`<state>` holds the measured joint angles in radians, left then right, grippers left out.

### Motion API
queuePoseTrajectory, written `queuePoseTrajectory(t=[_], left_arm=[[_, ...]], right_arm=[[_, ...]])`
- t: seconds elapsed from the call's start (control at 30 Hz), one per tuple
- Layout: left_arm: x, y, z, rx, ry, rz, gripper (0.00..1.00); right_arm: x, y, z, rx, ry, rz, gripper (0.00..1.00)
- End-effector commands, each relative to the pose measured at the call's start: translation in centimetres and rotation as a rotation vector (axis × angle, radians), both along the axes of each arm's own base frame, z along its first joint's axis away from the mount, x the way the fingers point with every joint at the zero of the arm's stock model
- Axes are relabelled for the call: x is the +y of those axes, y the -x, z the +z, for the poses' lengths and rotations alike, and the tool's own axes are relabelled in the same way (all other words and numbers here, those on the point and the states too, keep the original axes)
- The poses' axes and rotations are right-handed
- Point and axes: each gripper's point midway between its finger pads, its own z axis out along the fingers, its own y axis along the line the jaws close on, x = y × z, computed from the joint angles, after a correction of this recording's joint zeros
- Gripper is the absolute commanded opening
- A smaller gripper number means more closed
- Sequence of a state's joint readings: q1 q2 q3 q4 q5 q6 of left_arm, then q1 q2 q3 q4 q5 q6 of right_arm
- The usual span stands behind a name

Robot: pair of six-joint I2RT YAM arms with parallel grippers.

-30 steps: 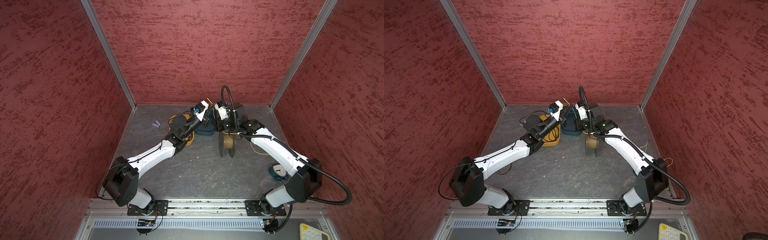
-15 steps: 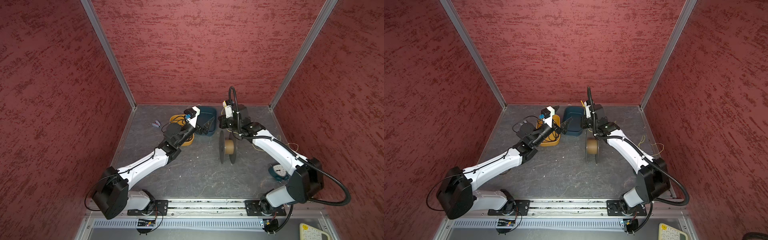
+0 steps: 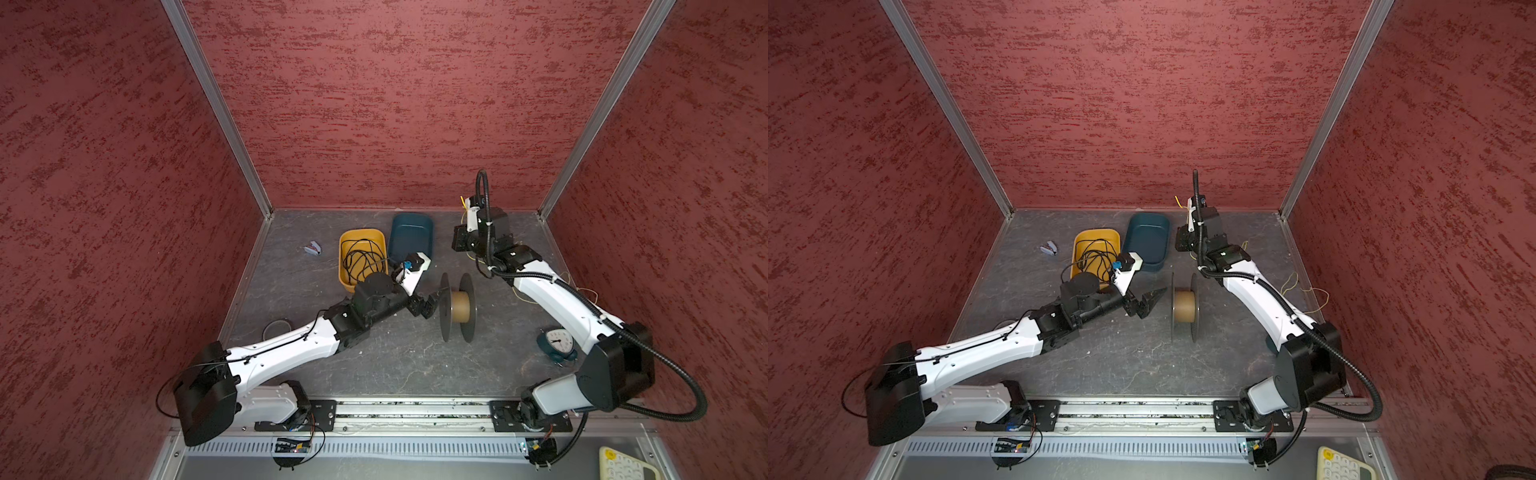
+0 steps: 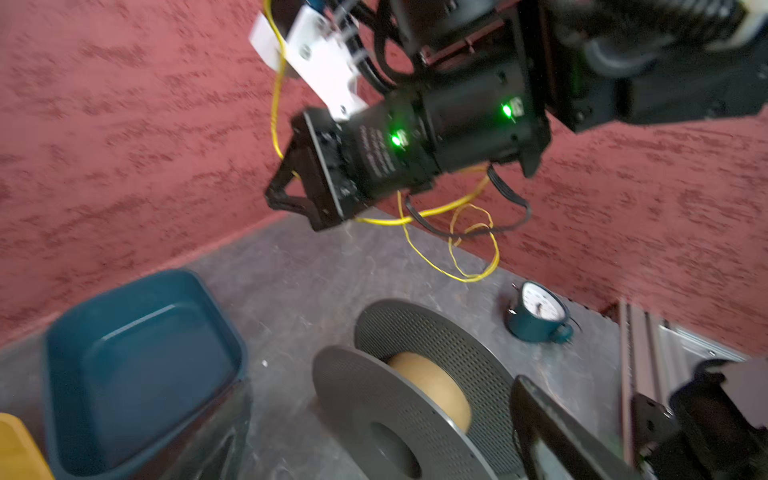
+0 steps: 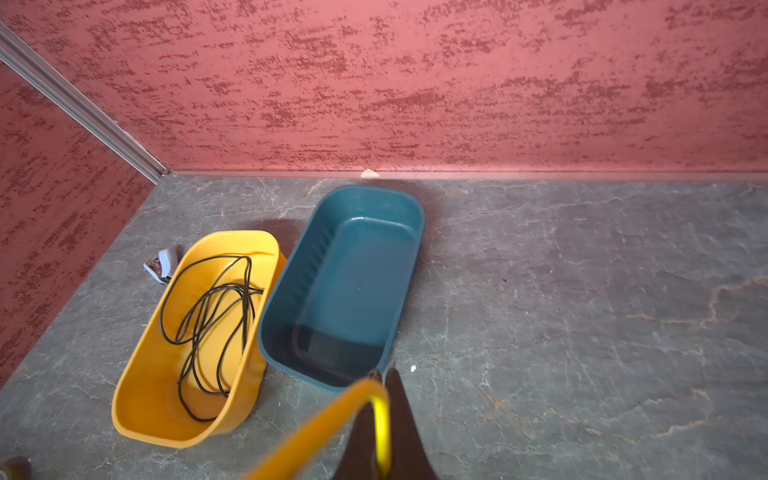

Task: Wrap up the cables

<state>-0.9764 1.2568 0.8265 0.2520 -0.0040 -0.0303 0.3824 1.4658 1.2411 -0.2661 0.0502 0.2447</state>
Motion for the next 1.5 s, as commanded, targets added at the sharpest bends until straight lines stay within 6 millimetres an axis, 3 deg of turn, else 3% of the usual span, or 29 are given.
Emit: queuePoseTrajectory(t=[0.0, 0.13, 0.3, 0.67, 1.0, 1.47], left_arm=[[-1.1, 1.5, -3.7, 0.107, -0.103, 0.008, 0.95], [-3.4, 4.1, -6.5, 0.164, -0.146, -0.062, 0.95], [-5.0, 5.4, -9.5, 0.229, -0.179, -0.089, 0.95], [-4.9, 4.1, -12.8, 0.207, -0.284, -0.025, 0.92], [-4.5, 1.8, -13.2, 0.199, -0.292, 0.042, 0.76], [-4.6, -0.6, -12.3, 0.113, -0.299, 0.052, 0.36]], right_arm=[[-1.2, 0.1, 2.4, -0.066, -0.028, -0.039, 0.0], [-1.3, 0.2, 2.4, -0.063, -0.04, -0.037, 0.0], [-1.5, 0.4, 2.0, -0.054, -0.043, -0.039, 0.0], [-1.7, 0.5, 1.7, -0.053, -0.046, -0.028, 0.0], [-1.7, 0.4, 1.6, -0.049, -0.039, -0.023, 0.0], [-2.0, 0.5, 1.4, -0.048, -0.036, -0.03, 0.0]])
